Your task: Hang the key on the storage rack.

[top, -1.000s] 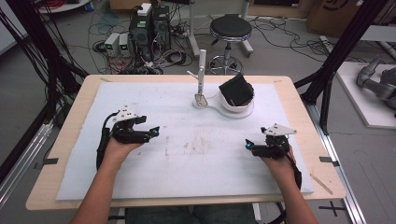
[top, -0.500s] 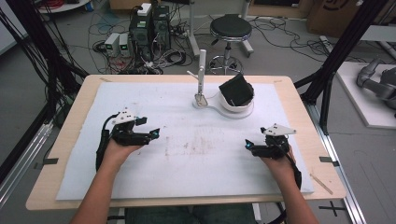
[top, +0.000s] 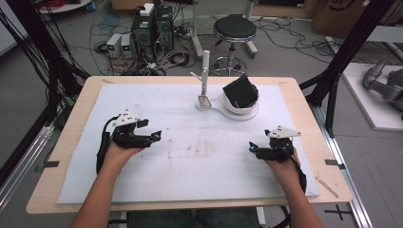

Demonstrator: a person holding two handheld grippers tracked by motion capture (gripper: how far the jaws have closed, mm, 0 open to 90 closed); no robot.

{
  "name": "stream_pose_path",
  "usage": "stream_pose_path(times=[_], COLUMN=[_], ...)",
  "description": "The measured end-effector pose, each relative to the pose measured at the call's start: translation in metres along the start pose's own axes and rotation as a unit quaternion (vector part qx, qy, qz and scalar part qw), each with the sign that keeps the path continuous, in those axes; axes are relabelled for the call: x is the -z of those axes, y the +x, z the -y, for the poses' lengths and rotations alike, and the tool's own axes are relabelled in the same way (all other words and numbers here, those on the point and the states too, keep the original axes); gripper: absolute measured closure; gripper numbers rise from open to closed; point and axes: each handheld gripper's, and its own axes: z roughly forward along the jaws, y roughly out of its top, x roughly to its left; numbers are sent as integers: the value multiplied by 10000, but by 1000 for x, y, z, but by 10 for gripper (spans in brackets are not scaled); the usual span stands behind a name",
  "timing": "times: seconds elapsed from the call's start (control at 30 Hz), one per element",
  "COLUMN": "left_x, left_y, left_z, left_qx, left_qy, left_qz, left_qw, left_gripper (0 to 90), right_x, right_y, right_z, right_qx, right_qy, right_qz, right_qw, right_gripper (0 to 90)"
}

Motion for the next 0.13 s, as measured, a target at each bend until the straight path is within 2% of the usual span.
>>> stream_pose_path(times=[0.13], left_x=[1], left_y=[0], left_z=[1], left_qx=[-45], left_qy=[44], left_qz=[-23], left_qw=[10000], left_gripper=[239], right_x=[0], right_y=[0], right_z=[0], right_qx=[-22], right_qy=[-13], right_qz=[8], right_qw=[10000], right_gripper=[194])
